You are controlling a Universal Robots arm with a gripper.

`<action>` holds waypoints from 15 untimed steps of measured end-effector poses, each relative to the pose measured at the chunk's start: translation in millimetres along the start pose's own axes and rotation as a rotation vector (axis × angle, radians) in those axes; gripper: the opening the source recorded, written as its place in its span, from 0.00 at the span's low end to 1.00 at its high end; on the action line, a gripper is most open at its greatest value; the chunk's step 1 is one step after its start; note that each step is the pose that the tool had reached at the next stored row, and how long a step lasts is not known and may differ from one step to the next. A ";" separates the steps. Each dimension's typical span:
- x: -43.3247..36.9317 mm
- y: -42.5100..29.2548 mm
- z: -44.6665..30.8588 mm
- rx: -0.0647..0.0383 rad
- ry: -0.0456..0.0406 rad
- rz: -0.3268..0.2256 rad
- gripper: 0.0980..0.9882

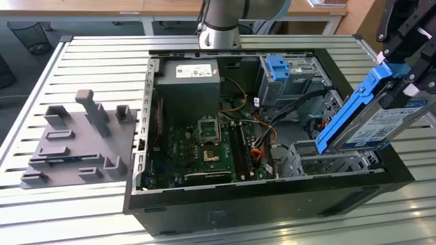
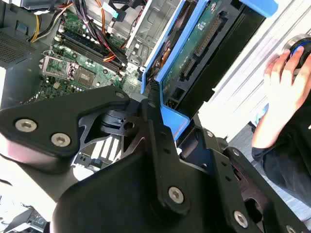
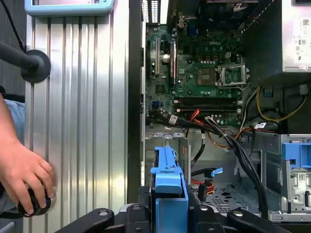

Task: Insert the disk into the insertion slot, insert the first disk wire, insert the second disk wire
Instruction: 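Insert the disk into the insertion slot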

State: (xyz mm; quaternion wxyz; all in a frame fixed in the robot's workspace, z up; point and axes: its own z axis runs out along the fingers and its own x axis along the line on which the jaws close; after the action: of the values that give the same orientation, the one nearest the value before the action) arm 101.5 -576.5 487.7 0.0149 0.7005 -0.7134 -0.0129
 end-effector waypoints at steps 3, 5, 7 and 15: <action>0.0 0.0 0.0 0.000 0.0001 0.000 0.30; 0.0 0.0 0.0 0.000 0.0001 0.000 0.30; 0.0 0.4 0.2 0.003 -0.0001 0.000 0.30; 0.1 4.4 1.6 0.025 -0.0004 0.000 0.30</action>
State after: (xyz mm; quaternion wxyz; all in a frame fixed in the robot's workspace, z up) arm 97.1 -576.6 486.3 0.0061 0.7006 -0.7135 -0.0041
